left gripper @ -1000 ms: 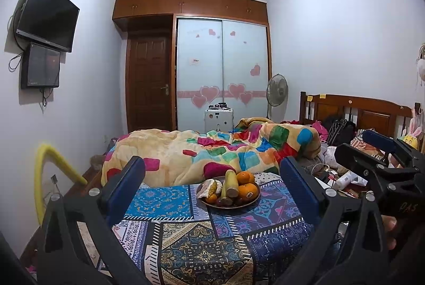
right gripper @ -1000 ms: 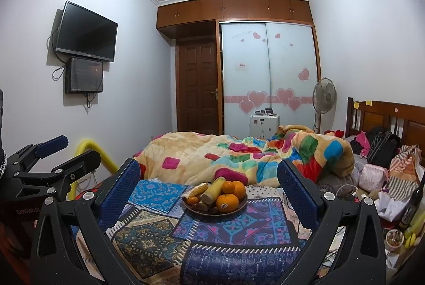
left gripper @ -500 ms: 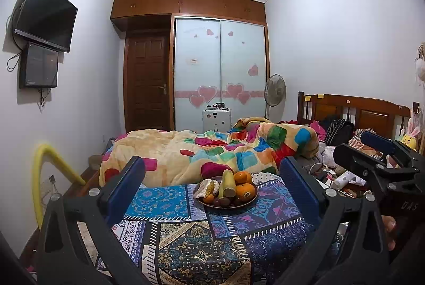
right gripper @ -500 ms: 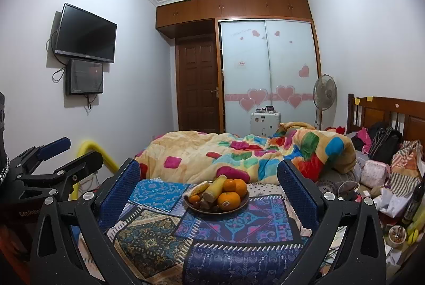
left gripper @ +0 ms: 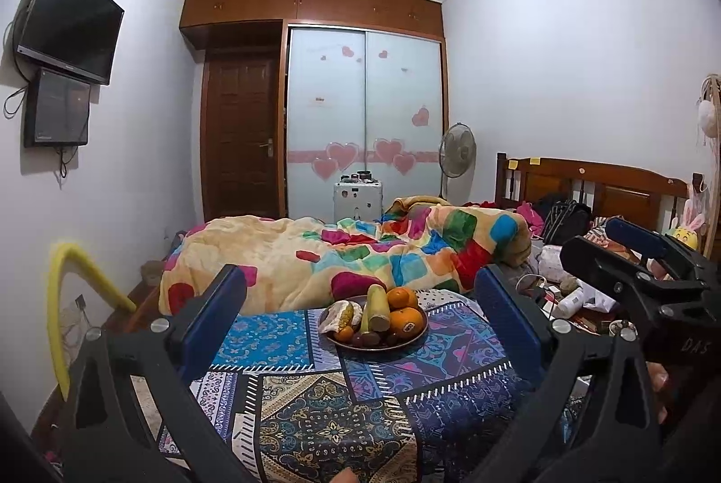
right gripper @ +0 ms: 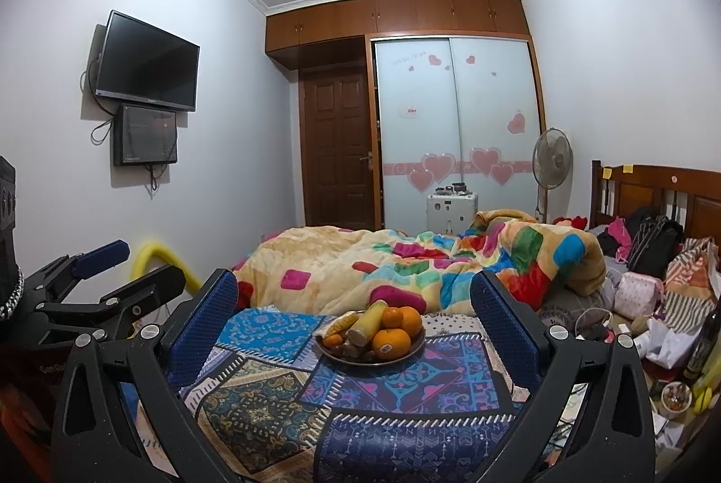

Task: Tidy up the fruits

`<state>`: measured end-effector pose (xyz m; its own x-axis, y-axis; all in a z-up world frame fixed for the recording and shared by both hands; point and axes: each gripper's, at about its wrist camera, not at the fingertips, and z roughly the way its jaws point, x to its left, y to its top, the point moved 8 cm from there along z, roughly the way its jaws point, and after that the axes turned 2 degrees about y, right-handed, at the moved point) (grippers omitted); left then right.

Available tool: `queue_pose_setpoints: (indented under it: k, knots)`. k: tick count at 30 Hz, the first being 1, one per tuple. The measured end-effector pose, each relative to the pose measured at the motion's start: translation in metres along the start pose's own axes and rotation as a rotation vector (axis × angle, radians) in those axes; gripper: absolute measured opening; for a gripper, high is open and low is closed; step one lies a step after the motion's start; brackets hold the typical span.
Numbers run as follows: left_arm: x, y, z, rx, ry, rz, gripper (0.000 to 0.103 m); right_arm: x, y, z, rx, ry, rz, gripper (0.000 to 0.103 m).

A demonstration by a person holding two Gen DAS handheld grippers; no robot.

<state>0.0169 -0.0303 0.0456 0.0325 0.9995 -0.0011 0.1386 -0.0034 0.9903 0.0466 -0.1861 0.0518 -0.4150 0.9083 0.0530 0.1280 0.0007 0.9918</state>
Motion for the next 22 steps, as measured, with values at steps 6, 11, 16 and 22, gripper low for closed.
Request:
queue_pose_setpoints:
  k: [6,11,16,22]
  knots:
    - [0.0007,-0.0005,-0.0011,0.001,-0.008,-0.014,0.103,-0.0002,0.0005,-0.0003,-0.002,-0.002,0.002,0.103]
    - [0.0023,-0.0015,-0.0002,0.011,-0.012,-0.022,0.103,-0.0009,0.0009,0.0014,0.000,-0.004,0.009,0.103]
    - [0.0039,-0.0029,-0.0003,0.016,-0.011,-0.028,0.103,-0.0013,-0.0003,0.0020,0.002,-0.004,0.008,0.103]
    - [0.0038,-0.0053,0.0010,0.030,-0.018,-0.039,0.103,-0.0021,-0.0013,0.0031,0.006,-0.001,0.014,0.103]
